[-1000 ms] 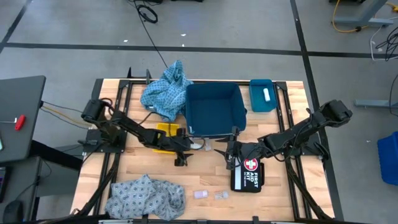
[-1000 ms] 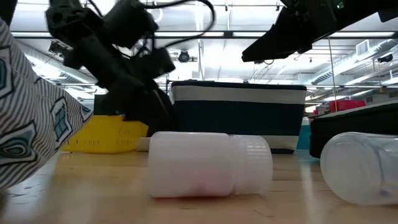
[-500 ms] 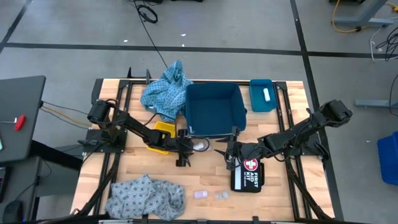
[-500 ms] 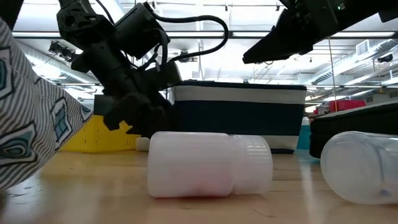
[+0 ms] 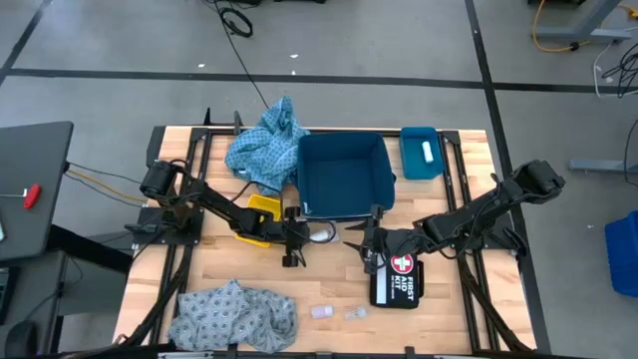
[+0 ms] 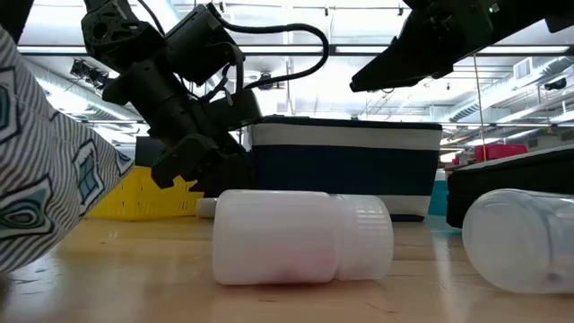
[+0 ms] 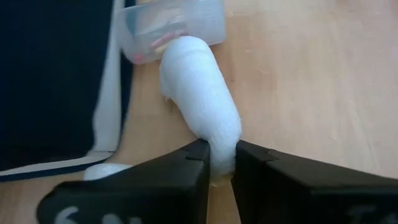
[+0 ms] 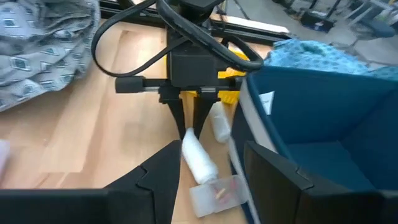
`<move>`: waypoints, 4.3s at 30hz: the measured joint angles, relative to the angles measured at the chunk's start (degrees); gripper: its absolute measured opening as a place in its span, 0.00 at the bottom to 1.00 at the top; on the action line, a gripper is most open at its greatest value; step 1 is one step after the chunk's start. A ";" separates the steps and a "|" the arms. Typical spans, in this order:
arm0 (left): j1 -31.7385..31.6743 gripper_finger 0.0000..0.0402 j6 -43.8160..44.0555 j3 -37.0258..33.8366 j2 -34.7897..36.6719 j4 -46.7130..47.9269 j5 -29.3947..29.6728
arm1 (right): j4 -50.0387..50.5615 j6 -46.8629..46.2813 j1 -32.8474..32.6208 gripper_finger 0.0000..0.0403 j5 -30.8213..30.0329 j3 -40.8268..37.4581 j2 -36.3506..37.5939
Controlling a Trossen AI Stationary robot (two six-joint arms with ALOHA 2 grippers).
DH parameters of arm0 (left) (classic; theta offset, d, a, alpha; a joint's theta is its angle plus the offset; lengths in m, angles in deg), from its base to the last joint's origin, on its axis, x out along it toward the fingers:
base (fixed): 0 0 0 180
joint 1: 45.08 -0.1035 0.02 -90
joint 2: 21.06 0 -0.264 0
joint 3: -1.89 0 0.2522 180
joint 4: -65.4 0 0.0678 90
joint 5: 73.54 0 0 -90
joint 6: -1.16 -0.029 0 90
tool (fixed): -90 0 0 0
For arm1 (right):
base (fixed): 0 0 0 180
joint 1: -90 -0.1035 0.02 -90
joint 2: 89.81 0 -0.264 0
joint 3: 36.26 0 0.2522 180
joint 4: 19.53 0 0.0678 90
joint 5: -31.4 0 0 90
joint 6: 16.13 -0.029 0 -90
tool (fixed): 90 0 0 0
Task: Pick & place medical supplies in basket/bin
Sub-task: Put the bottom white rolled gauze into the blue bin
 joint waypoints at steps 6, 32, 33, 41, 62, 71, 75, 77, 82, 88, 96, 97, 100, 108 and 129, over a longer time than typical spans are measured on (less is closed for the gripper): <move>2.67 0.10 -0.49 -0.05 0.59 -1.03 2.28 | 2.62 -3.32 0.01 0.45 3.33 0.00 0.00; 3.77 0.10 -10.77 5.56 7.93 -2.36 3.70 | 1.14 -4.14 3.98 0.65 7.86 0.00 -0.13; 3.52 0.10 -10.80 5.71 7.93 -2.37 3.62 | 1.17 -3.98 3.98 0.64 8.09 0.00 -0.13; 2.38 0.10 -11.90 7.09 7.93 -2.31 1.81 | 0.14 -3.68 3.98 0.60 9.35 0.00 -0.13; 2.40 0.10 -12.51 7.23 7.93 -2.52 1.68 | -2.86 -1.53 5.22 0.45 11.30 0.00 -1.79; 2.38 0.10 -12.51 7.24 7.93 -2.61 1.71 | -8.60 0.43 6.62 0.42 13.40 -0.04 -6.19; 2.41 0.10 -12.51 7.25 7.93 -2.47 1.78 | -9.15 0.91 6.58 0.35 13.74 -0.04 -6.12; 2.41 0.10 -12.51 7.25 7.93 -2.24 1.80 | -9.22 1.00 6.49 0.31 13.99 -0.04 -6.12; 2.41 0.10 -12.49 7.27 7.93 -2.08 1.80 | -9.24 1.00 6.45 0.19 13.99 -0.04 -6.12; 2.41 0.11 -11.83 7.27 7.93 -2.00 1.82 | -9.24 1.49 6.45 0.12 13.97 -0.04 -6.10; 2.49 0.48 -10.07 7.27 7.93 -1.55 4.99 | -9.51 2.05 6.45 0.12 13.79 -0.04 -5.97; 2.50 0.53 -9.96 7.27 7.93 -1.61 5.01 | -9.51 2.05 6.45 0.12 13.84 -0.04 -5.97; 2.49 0.64 -9.21 7.27 8.00 -1.62 3.89 | -9.48 2.05 6.43 0.12 13.99 -0.04 -5.97; 2.49 0.72 -9.54 7.06 8.46 -5.94 0.02 | -9.44 2.05 6.43 0.12 13.97 -0.02 -5.97; 0.65 0.70 -5.08 -27.20 28.67 -46.63 -0.75 | -12.43 2.79 6.54 0.12 9.31 0.02 -5.97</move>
